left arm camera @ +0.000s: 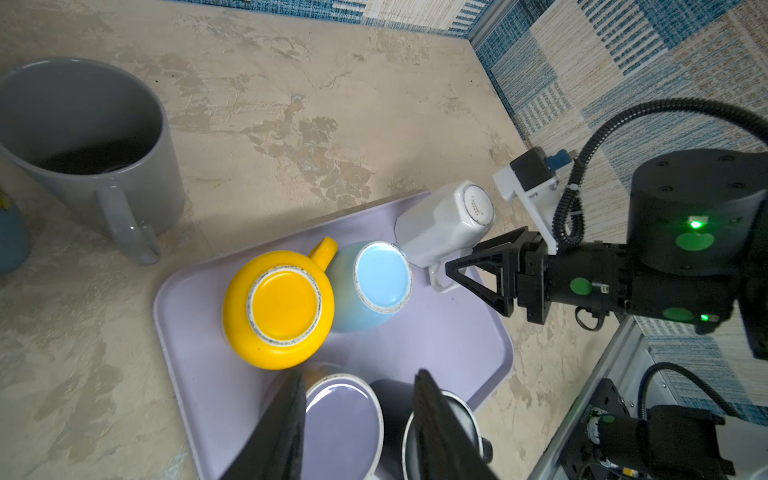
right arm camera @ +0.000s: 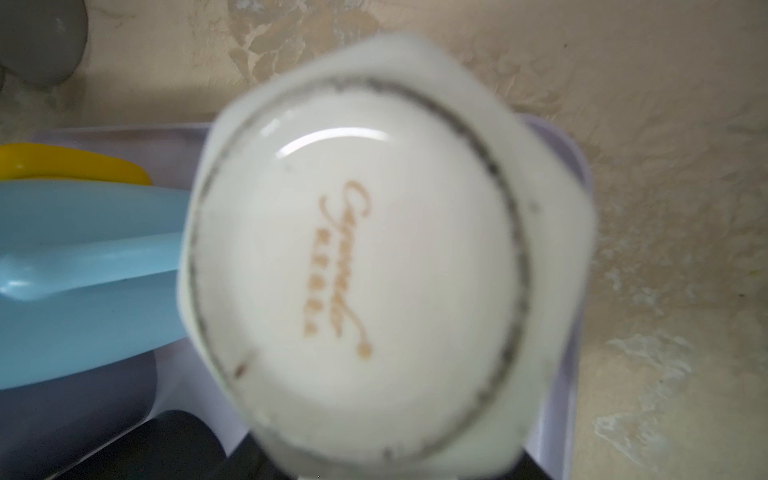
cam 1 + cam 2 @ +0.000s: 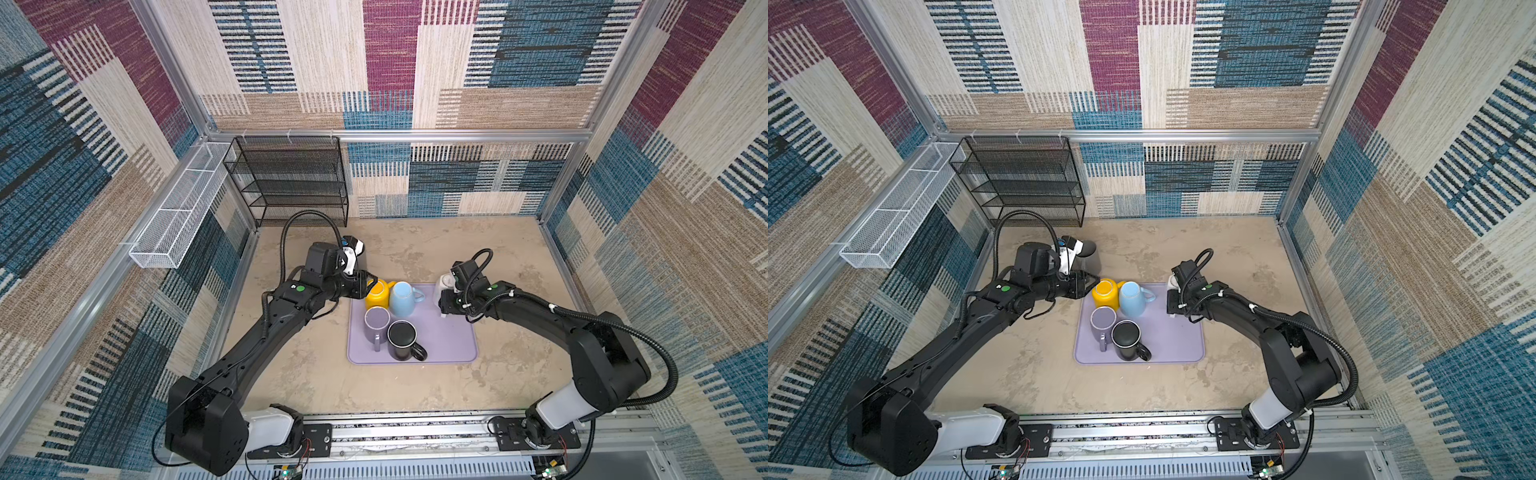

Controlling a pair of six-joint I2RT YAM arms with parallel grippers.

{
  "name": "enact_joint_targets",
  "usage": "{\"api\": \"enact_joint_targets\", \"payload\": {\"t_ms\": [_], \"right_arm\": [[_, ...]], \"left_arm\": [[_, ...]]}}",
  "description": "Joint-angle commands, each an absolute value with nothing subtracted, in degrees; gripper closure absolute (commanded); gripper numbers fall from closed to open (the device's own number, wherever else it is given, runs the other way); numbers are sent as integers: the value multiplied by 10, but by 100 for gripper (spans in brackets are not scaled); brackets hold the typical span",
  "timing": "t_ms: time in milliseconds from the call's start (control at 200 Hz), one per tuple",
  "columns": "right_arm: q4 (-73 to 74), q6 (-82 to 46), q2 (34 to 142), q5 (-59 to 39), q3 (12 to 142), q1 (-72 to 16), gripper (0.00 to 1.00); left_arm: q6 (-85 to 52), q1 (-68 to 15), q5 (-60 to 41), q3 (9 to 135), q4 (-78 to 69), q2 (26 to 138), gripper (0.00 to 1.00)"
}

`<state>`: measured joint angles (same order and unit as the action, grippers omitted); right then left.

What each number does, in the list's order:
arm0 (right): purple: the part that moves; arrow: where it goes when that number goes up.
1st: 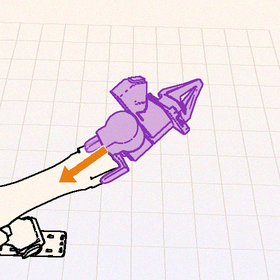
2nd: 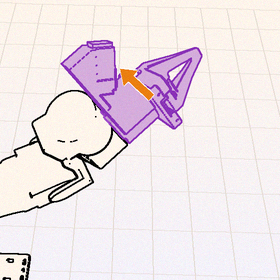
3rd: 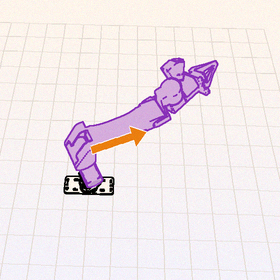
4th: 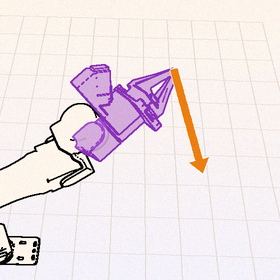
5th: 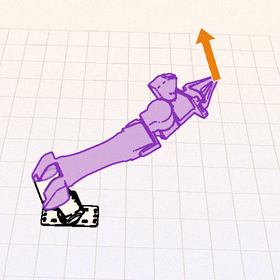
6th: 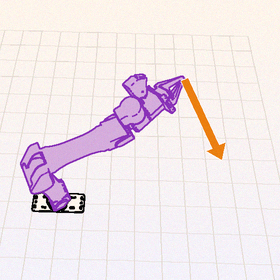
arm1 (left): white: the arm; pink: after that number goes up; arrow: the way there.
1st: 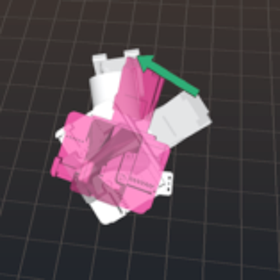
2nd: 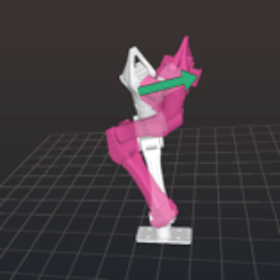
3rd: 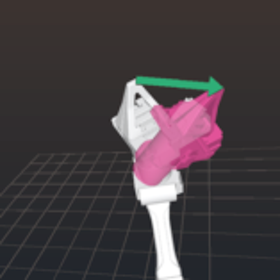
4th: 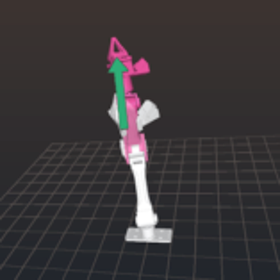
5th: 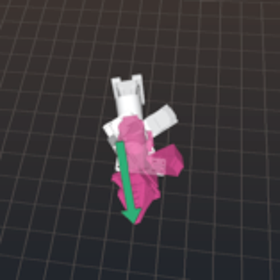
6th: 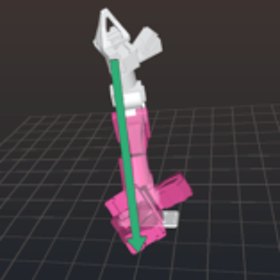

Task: Turn the mug right side up
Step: 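Move the right gripper over the upside-down white mug while the left gripper draws back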

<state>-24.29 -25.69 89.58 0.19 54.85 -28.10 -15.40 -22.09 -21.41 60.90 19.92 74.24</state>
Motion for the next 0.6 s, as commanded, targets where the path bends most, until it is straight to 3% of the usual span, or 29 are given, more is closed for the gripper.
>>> {"api": "enact_joint_targets", "payload": {"t_ms": [0, 411, 596], "right_arm": [[-247, -258, 897, 27, 553, -281, 46], [-307, -239, 883, 83, 544, -280, 57], [-335, -226, 879, 98, 552, -280, 56]], "left_arm": [[-138, -222, -226, 613, 192, 743, 60], [-138, -225, -241, 621, 193, 760, 60], [-140, -226, -232, 632, 203, 765, 60]]}}
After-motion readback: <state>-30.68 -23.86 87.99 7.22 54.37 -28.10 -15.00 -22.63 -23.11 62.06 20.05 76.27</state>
